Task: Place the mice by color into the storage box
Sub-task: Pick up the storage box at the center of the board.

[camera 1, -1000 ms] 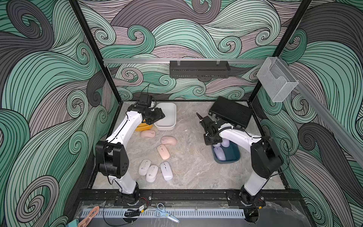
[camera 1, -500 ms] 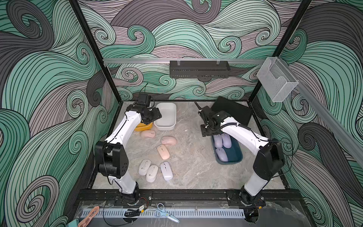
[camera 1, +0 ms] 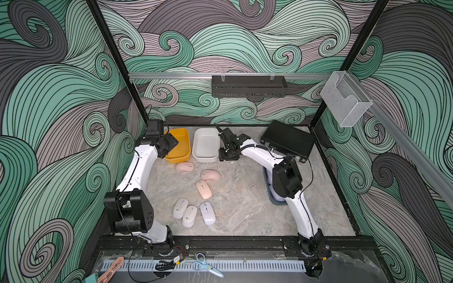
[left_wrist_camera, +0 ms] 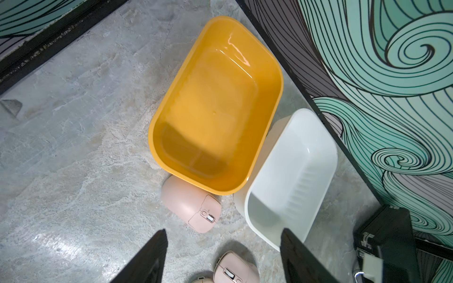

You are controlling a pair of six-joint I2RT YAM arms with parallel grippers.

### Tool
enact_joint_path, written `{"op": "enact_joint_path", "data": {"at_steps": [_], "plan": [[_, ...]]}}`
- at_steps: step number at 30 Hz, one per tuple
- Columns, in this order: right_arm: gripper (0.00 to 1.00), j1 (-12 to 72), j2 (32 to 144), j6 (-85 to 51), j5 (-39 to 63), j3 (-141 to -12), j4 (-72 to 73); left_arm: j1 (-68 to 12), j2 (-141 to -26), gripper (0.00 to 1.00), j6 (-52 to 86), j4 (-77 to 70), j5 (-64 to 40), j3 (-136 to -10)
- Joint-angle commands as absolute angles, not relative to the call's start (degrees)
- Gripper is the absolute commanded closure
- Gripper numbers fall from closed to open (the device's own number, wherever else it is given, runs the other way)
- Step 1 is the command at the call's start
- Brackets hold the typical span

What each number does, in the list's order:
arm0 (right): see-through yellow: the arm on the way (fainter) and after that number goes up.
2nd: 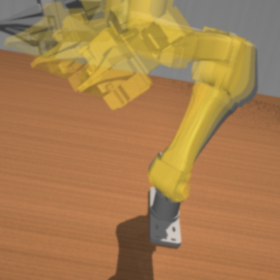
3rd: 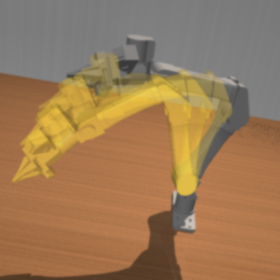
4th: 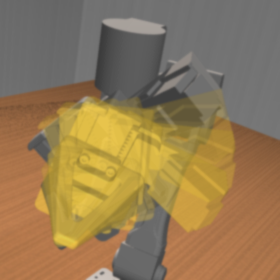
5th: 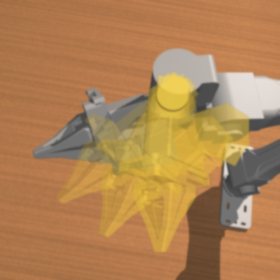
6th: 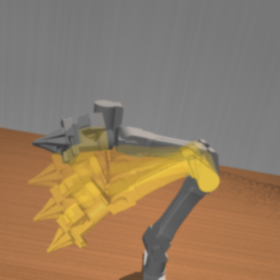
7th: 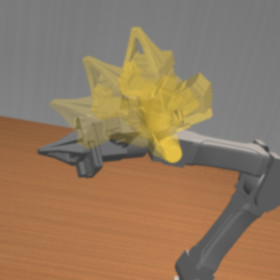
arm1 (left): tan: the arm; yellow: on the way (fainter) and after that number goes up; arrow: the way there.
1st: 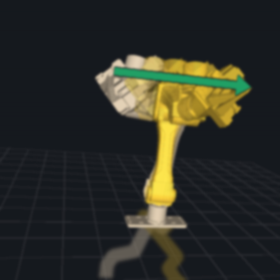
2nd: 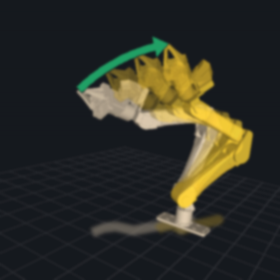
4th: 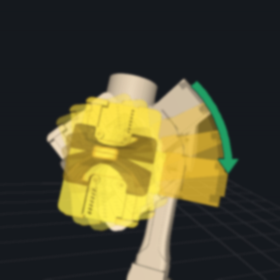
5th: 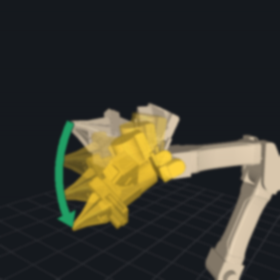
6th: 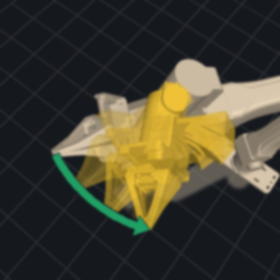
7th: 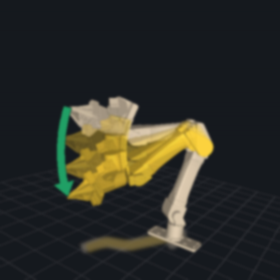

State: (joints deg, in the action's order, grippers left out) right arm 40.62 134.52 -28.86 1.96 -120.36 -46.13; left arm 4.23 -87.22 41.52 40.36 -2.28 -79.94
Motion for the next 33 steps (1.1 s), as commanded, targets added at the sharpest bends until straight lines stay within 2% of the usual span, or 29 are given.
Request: {"op": "enact_joint_path", "data": {"at_steps": [1,12,15,18,22,31,33], "plan": [[0.4,41.4,133.77,-30.61,3.86,-122.46,-44.94,4.13,-88.12,0.29,42.71,38.89,-6.32,-80.17],[0.42,40.83,137.42,-33.51,3.45,-123.66,-39.65,4.13,-89.21,0.29,42.52,38.59,-8.24,-80.33],[0.5,40.05,140.61,-34.26,2.96,-127.62,-39.81,4.11,-89.73,0.29,42.54,38.41,-9.52,-80.33],[0.64,39.56,145.63,-34.04,1.65,-135.31,-43.58,4.12,-90.08,0.29,42.54,38.11,-10.53,-80.3],[0.72,39.05,149.98,-33.97,-0.01,-142.91,-48.07,4.13,-90.26,0.29,42.45,37.94,-10.99,-80.3],[1.0,37.83,146.56,-34.38,-4.42,-140.83,-48.11,4.13,-90.59,0.29,42.63,37.43,-12.88,-80.16],[1.0,37.63,144.7,-33.87,-5.69,-139.91,-48.11,4.11,-90.55,0.3,42.63,37.32,-13.09,-80.11]]}}
